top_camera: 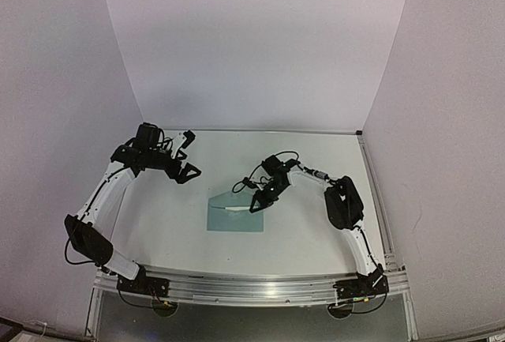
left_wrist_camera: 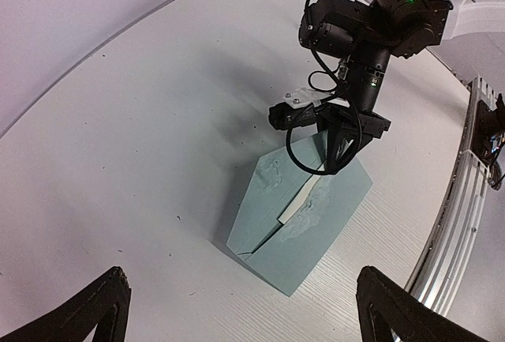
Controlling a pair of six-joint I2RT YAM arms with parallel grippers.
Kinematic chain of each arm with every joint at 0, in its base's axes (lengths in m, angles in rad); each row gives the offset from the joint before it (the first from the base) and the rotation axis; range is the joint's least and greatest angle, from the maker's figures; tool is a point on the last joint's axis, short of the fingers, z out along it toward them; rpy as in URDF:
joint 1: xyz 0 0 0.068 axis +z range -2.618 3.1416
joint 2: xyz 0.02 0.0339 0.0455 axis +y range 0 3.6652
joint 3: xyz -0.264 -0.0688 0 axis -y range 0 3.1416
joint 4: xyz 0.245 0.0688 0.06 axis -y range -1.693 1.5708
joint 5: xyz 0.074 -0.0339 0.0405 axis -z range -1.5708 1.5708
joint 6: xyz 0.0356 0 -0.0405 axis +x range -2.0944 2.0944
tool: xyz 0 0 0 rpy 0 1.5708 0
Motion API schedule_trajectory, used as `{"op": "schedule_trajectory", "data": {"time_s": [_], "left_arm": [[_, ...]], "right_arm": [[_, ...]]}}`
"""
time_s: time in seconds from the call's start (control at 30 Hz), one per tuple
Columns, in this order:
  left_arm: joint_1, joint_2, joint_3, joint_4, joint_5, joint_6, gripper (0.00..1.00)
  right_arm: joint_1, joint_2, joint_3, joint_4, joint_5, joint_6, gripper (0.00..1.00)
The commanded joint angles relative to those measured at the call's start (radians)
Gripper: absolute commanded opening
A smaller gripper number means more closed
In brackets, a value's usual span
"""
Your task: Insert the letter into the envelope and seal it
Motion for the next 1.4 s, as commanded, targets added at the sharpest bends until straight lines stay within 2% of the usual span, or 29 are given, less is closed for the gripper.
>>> {"op": "schedule_trajectory", "data": {"time_s": [0.0,0.33,0.77,0.8,0.87,1.0,1.1,1.23,1.3,1.37], "left_arm": [[-0.001,-0.024,0.005,0.027,0.021,-0.012,0.99],[-0.001,-0.021,0.013,0.015,0.063,-0.008,1.00],[-0.001,-0.022,0.012,0.011,0.075,-0.003,0.99],[-0.001,-0.023,0.012,0.009,0.075,-0.002,0.99],[-0.001,-0.024,0.011,0.006,0.074,0.001,0.99],[-0.001,-0.023,0.016,-0.001,0.076,0.003,0.99],[-0.001,-0.029,0.017,-0.003,0.079,0.003,0.99],[-0.002,-0.053,-0.009,0.017,0.090,-0.002,0.99],[-0.001,-0.066,-0.024,0.027,0.101,-0.003,0.99],[-0.001,-0.071,-0.035,0.034,0.109,-0.005,0.99]], "right_arm": [[-0.003,0.015,0.016,-0.016,0.055,0.020,0.19],[-0.009,0.014,0.038,-0.016,0.184,0.038,0.42],[-0.009,-0.009,0.082,-0.017,0.350,0.034,0.58],[-0.009,-0.024,0.078,-0.018,0.372,0.036,0.63],[-0.009,-0.062,0.075,-0.019,0.424,0.045,0.81],[-0.009,-0.167,0.130,-0.027,0.500,0.108,0.89],[-0.011,-0.268,0.151,-0.036,0.688,0.212,0.91],[-0.054,-0.334,0.147,-0.157,1.092,0.353,0.91],[-0.113,-0.320,0.158,-0.263,1.124,0.434,0.90],[-0.164,-0.297,0.167,-0.334,1.083,0.478,0.92]]}}
